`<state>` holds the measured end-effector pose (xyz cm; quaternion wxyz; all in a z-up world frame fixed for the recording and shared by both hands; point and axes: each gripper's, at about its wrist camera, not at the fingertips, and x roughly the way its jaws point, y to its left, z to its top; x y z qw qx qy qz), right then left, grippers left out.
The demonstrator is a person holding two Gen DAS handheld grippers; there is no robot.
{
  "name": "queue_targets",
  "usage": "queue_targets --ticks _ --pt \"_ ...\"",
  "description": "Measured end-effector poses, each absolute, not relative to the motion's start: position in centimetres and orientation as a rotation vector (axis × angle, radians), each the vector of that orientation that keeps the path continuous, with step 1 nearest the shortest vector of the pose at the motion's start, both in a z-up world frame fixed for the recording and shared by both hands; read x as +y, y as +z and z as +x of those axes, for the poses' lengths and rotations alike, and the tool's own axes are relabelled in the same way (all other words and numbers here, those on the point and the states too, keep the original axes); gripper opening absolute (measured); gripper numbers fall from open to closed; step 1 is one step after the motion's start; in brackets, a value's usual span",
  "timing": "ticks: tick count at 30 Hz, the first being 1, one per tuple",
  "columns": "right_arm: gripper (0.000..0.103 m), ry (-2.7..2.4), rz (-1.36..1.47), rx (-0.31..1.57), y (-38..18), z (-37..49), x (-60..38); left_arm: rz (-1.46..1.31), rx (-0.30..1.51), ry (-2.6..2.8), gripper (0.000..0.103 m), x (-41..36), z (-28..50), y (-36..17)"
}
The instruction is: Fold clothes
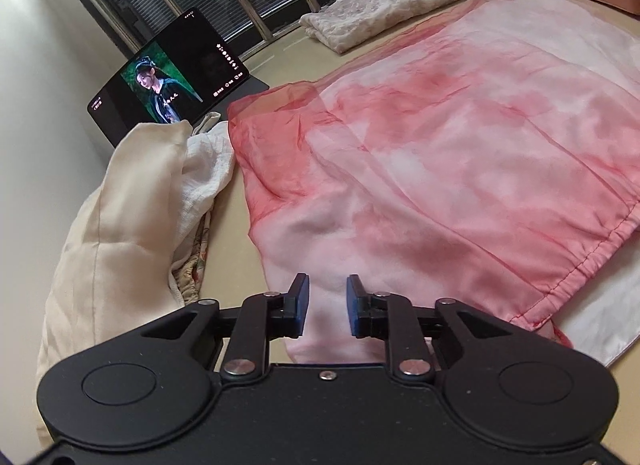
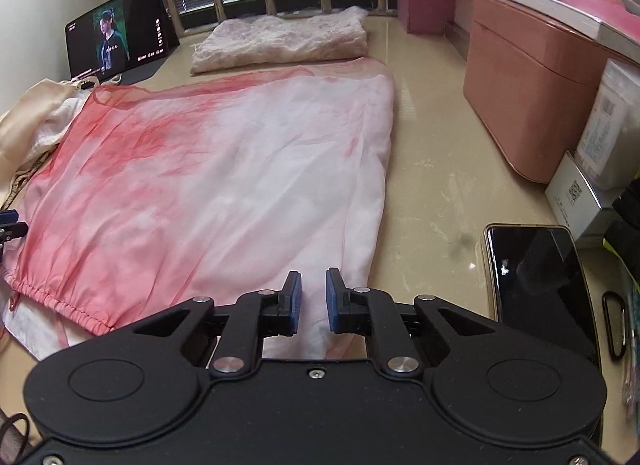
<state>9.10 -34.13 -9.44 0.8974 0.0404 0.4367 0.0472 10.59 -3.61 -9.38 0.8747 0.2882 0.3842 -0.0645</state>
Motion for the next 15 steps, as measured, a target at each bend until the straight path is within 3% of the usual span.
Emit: queue_targets --ticks 2,4,6,7,9,15 --pt "0.028 0.105 0.090 0.910 -8.9 9.0 -34.0 0.557 0.792 -0.114 0.049 -3.0 10.4 -8.3" --pt "0.050 0.120 0.113 0.869 -7.5 8.0 -33.9 0.506 0.730 -0.081 0.081 -2.2 9.5 -6.3" --pt "0.067 0.150 0.142 0.805 -5.3 6.4 -33.6 0.468 0.650 -0.044 0.103 -1.4 8.1 -4.1" --pt "0.084 0.170 0.154 0.770 -4.2 5.4 -33.3 0.461 0.606 -0.032 0.103 -1.0 7.2 -3.0" --pt "0.103 0.207 0.168 0.700 -1.9 3.4 -32.7 0.465 0.561 -0.033 0.103 -0.5 5.6 -1.4" --pt "0.103 0.236 0.150 0.676 1.3 -0.7 -29.0 0.407 0.602 -0.044 0.103 -0.5 1.5 0.8"
